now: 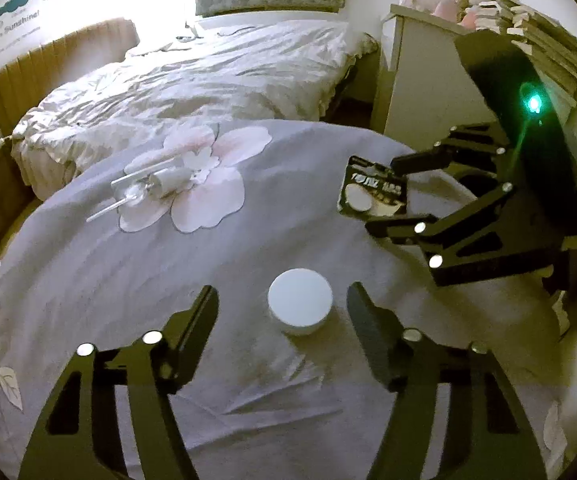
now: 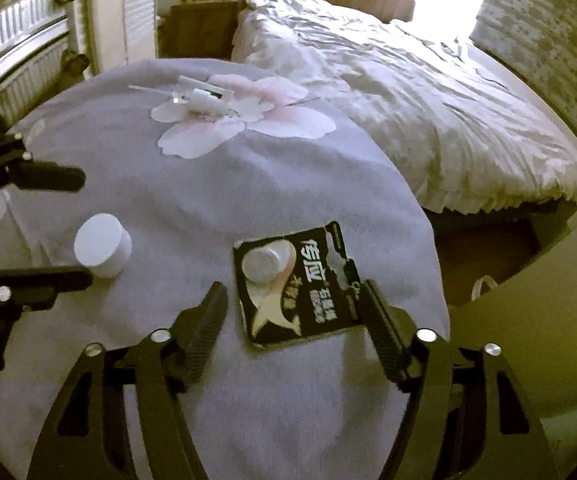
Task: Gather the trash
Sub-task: 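Grasp the white round container with the left gripper while the right grasps the black snack packet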
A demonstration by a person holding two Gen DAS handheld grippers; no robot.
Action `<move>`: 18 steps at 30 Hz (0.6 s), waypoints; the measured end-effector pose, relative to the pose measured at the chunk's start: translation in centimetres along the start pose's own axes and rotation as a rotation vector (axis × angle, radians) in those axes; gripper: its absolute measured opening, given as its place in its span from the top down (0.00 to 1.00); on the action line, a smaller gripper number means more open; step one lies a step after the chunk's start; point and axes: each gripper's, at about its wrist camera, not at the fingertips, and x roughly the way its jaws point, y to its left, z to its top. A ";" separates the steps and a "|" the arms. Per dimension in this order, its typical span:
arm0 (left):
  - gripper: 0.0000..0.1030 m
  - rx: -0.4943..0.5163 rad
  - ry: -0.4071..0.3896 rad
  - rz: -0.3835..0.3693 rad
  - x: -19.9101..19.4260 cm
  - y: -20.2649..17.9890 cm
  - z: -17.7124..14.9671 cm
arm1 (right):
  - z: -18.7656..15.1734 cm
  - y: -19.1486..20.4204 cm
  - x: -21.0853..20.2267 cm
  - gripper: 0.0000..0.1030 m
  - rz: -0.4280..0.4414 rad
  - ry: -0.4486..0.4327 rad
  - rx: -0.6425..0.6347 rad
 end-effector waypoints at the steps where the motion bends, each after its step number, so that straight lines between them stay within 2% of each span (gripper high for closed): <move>1: 0.41 -0.004 0.005 0.000 0.1 0.1 0.0 | 0.1 -0.1 0.1 0.32 0.001 0.001 0.006; 7: 0.54 -0.020 0.035 -0.023 0.9 0.4 -0.5 | 0.5 -1.0 0.5 0.34 0.028 0.014 0.067; 10: 0.57 -0.025 0.023 -0.022 1.0 0.5 -0.7 | 0.6 -0.9 0.5 0.35 0.025 0.018 0.074; 12: 0.63 -0.040 0.019 -0.025 1.0 0.8 -0.6 | 0.6 -1.1 0.4 0.36 0.038 0.011 0.099; 14: 0.65 -0.057 0.016 -0.034 1.0 1.2 -0.6 | 0.6 -1.3 0.3 0.51 0.089 -0.001 0.130; 18: 0.65 -0.074 0.012 -0.048 1.0 1.5 -0.5 | 0.7 -1.2 0.0 0.53 0.082 -0.017 0.164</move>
